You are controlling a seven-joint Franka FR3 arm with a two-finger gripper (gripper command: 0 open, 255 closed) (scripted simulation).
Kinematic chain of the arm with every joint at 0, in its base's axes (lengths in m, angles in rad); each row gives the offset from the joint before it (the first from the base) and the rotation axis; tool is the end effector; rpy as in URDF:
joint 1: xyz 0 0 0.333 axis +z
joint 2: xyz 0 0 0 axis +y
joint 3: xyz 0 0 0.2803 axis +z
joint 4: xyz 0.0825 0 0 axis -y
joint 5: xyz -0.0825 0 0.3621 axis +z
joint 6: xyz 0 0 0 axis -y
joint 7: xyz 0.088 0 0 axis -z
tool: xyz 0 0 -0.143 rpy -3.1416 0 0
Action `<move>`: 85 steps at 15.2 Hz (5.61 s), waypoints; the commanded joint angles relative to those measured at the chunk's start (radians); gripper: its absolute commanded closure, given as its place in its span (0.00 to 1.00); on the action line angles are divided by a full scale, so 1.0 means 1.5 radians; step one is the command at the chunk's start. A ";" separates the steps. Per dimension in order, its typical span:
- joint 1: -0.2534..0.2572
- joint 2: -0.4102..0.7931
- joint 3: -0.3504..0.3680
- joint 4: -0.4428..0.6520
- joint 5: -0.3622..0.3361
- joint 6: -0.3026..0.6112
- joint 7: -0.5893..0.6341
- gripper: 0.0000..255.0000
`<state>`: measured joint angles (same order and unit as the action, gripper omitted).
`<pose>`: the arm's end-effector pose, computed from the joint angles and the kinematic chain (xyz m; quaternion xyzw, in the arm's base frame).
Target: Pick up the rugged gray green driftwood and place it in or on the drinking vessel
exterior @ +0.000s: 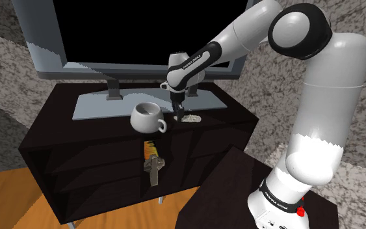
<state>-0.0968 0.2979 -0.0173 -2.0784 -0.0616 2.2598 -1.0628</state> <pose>0.5384 -0.0652 0.2206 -0.8779 -0.4746 0.0624 0.0114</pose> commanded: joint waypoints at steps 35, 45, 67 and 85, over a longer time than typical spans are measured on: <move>0.001 -0.132 0.002 0.118 0.006 -0.251 -0.012 1.00; 0.058 -0.072 0.046 0.225 0.011 -0.302 0.084 1.00; 0.140 0.089 0.088 0.347 0.000 -0.268 0.209 1.00; 0.141 0.090 0.088 0.376 0.000 -0.297 0.208 0.00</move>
<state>0.1154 0.4320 0.1159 -1.5384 -0.0617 1.8394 -0.7467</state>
